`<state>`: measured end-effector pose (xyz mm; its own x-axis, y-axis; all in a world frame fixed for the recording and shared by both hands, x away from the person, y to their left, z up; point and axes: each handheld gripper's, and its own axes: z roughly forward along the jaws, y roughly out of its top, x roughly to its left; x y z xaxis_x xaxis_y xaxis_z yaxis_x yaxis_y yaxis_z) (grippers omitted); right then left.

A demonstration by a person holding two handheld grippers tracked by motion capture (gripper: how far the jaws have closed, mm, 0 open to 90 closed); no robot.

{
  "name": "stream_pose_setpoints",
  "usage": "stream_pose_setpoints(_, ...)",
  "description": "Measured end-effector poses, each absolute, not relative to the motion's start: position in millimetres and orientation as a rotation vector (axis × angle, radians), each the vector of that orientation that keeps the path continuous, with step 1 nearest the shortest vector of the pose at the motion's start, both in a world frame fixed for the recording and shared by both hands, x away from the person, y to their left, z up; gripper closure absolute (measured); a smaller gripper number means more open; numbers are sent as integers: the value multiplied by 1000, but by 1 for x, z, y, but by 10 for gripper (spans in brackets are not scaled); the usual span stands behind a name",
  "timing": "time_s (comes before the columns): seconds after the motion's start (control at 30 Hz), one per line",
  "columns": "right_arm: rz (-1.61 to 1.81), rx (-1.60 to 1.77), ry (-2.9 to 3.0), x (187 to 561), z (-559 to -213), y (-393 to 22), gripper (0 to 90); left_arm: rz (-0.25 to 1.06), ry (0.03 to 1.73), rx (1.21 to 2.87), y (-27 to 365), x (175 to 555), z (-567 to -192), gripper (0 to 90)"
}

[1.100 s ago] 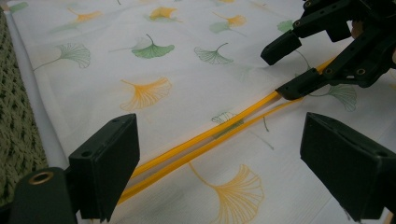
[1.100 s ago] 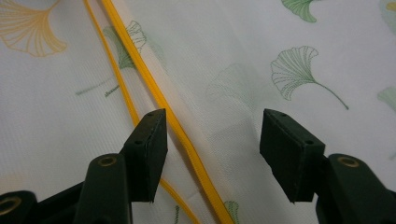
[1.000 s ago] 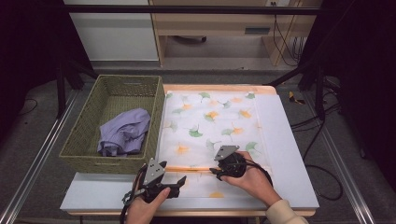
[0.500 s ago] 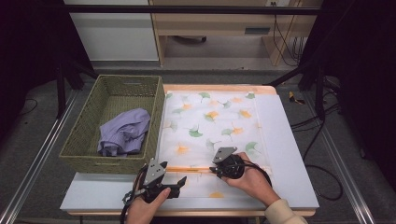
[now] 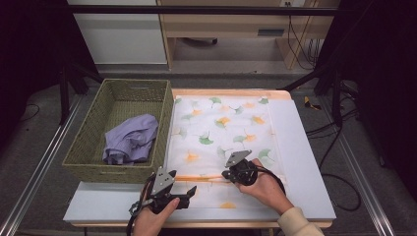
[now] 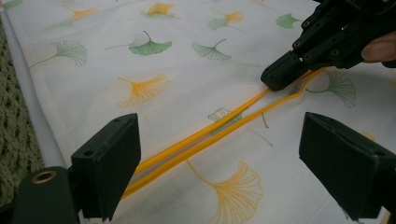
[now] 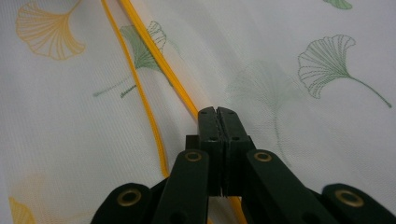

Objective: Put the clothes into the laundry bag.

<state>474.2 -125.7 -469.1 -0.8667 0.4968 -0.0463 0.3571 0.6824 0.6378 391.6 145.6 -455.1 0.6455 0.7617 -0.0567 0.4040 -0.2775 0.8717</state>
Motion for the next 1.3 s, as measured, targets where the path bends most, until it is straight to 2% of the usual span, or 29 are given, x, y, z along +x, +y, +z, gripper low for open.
stream_pose_setpoints(0.23,949,710,2678,475,-469,-126,893,466,918,1909,144,392,-456,127)
stream_pose_setpoints(0.6,913,706,2641,476,-470,-122,509,466,920,1908,144,392,-456,127)
stream_pose_setpoints(0.97,804,721,2672,484,-464,-116,392,462,914,1915,143,391,-456,126)
stream_pose_setpoints(1.1,795,737,2701,489,-465,-116,413,459,912,1915,143,391,-456,127)
stream_pose_setpoints(1.3,810,744,2746,492,-463,-118,598,455,915,1913,144,391,-457,127)
